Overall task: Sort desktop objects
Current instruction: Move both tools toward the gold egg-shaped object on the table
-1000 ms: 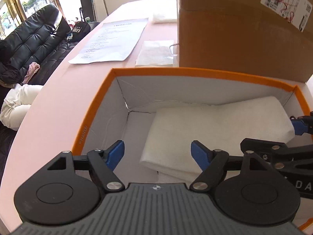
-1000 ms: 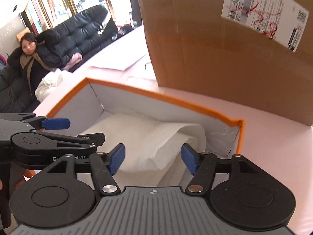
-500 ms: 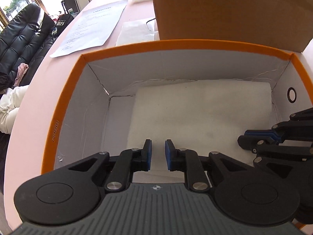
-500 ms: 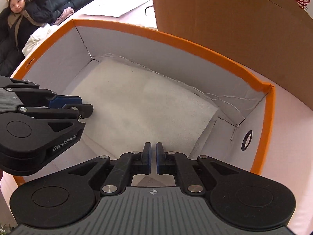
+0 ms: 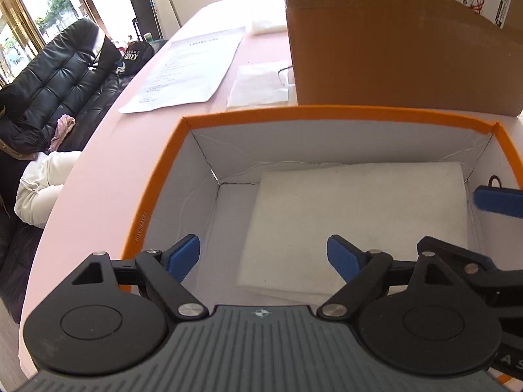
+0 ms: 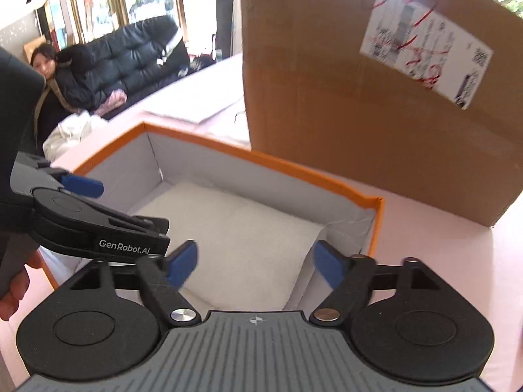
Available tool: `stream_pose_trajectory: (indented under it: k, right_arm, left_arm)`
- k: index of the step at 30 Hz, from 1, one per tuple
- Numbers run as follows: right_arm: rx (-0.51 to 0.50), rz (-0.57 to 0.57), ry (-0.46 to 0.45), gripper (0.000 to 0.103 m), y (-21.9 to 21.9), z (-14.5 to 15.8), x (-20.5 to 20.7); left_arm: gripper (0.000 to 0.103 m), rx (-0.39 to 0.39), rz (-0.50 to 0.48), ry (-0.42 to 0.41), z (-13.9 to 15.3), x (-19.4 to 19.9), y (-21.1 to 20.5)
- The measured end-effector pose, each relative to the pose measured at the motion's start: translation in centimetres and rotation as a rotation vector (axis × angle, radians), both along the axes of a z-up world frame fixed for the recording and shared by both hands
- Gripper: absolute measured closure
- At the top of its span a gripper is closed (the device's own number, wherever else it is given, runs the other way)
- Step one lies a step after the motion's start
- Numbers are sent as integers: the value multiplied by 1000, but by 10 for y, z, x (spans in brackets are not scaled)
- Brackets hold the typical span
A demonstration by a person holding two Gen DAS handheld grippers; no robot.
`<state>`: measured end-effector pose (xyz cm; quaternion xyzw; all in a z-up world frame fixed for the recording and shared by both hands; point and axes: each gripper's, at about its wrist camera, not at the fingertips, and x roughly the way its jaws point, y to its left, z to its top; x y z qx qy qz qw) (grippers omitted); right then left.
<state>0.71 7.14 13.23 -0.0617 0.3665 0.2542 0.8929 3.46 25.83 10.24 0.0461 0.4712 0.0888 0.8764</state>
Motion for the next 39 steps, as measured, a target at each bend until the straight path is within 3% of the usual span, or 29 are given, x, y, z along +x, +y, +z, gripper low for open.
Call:
stream_pose_trajectory:
  k: [2,4,8,11,22,30,39]
  right_arm:
    - [62,-23,-89,1,-17,14,-15]
    - [59,-28,-116,0,-29,23,-22]
    - [40,-63,-169,0,-51,35,-36]
    - [101,-138,-199,0,-82,40,-45]
    - [300,-462,-143,0,-260,44,-60]
    - [348,-595,-69,0,-339,16,-56]
    - [373,-605,7,0,-357,-23,-24]
  left_arm:
    - [18,-30,-2,-26,10,-7,-3]
    - [17,-42,-14,-54,19,-15,-12]
    - [17,14,-105,-93,32,-25,-51]
    - [15,3,-175,-137,39,-26,-90]
    - [15,-164,-426,-226,56,-16,-246]
    - [15,-255,-555,-155,25,1,-335]
    - [15,-354,-573,-105,-17,18,-370]
